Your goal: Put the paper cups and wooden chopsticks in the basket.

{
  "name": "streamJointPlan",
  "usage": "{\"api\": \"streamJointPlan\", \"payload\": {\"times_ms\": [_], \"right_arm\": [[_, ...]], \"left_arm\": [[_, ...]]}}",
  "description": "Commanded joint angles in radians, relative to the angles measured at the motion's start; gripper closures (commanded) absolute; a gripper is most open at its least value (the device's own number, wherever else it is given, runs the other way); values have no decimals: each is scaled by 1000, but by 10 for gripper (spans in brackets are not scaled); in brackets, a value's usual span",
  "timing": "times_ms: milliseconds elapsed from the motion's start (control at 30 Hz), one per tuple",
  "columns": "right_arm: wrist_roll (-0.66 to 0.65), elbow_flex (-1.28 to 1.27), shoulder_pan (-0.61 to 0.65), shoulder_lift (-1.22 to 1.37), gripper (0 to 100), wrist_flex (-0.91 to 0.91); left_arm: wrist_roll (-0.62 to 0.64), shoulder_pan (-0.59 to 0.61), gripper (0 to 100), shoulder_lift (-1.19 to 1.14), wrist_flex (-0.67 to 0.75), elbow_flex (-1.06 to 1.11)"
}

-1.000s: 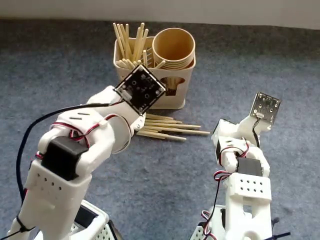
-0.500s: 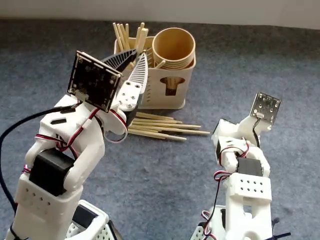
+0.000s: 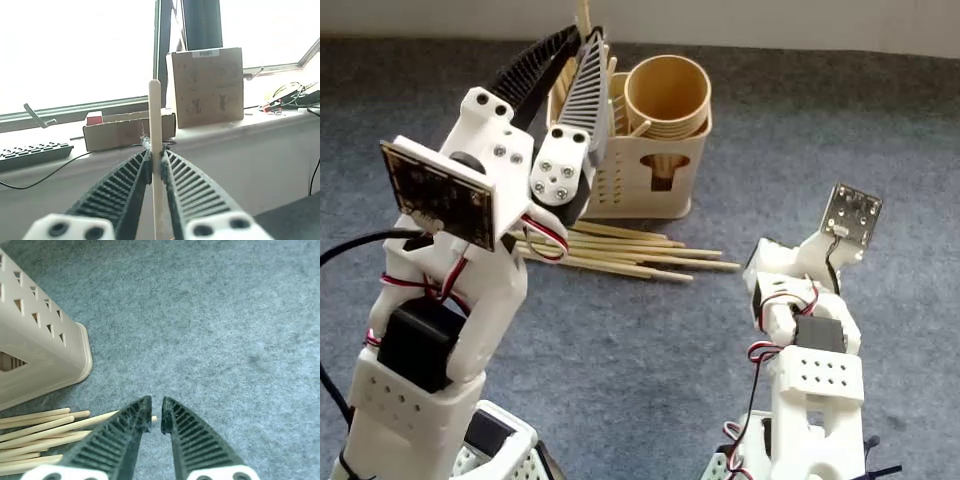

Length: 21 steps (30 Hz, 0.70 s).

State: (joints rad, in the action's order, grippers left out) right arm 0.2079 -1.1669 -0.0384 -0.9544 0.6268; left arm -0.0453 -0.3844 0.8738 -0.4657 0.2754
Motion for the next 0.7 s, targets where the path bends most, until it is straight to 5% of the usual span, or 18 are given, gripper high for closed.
{"api": "streamJointPlan", "payload": {"times_ms": [0,267,667], "right_arm": [[-12,8,-10,-21,950,-28],[-21,10,-10,-21,950,-28],[-52,10,-10,-22,950,-28]], "left_arm": [[14,41,994,7,110,4],[132,168,994,-41,328,125],[138,177,994,-286,267,160]]}}
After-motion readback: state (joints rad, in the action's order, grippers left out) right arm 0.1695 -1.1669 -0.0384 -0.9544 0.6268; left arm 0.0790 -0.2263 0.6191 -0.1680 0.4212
